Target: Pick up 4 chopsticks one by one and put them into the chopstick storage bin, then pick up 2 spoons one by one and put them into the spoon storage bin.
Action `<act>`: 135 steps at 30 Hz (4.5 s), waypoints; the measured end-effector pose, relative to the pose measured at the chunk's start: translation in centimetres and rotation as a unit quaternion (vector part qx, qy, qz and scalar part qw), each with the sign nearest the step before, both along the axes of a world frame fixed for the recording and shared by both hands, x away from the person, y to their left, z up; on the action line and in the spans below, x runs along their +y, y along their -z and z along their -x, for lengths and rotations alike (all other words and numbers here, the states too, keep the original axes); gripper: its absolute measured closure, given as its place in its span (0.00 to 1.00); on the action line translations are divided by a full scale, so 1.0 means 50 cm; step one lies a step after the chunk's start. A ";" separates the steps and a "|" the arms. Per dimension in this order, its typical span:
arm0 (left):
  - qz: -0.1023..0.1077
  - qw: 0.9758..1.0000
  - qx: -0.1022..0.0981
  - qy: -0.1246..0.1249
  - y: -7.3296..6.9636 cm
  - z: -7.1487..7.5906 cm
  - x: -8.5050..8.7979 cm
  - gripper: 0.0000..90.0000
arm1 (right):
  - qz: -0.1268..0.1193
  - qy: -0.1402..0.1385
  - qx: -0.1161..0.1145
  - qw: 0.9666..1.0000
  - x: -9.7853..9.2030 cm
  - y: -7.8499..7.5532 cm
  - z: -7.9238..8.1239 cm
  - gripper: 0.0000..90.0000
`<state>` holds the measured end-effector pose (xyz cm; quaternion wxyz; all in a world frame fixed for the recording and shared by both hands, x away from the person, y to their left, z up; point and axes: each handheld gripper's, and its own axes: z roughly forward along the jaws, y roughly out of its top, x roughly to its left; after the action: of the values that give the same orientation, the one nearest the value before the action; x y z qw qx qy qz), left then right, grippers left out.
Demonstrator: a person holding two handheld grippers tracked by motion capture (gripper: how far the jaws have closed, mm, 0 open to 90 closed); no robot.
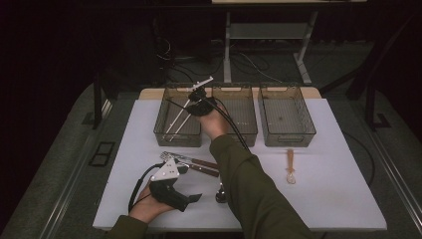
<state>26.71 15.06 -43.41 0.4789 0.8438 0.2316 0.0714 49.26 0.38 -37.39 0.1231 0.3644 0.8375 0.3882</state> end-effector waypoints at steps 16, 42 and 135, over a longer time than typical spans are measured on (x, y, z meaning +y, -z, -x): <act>-0.002 1.000 -0.001 0.000 0.000 -0.001 0.000 0.00 | -0.030 -0.030 -0.010 0.999 -0.025 -0.022 0.024 0.50; -0.004 1.000 0.001 -0.010 0.002 -0.003 0.007 0.00 | -0.066 -0.086 -0.030 0.994 -0.189 -0.025 0.135 0.31; -0.015 1.000 -0.004 -0.011 -0.001 0.002 0.001 0.00 | 0.056 -0.051 0.056 0.996 -0.656 0.129 0.376 1.00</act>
<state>26.63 15.13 -43.38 0.4665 0.8478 0.2380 0.0835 30.46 -32.44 -43.86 0.0769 0.3351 0.8810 0.3251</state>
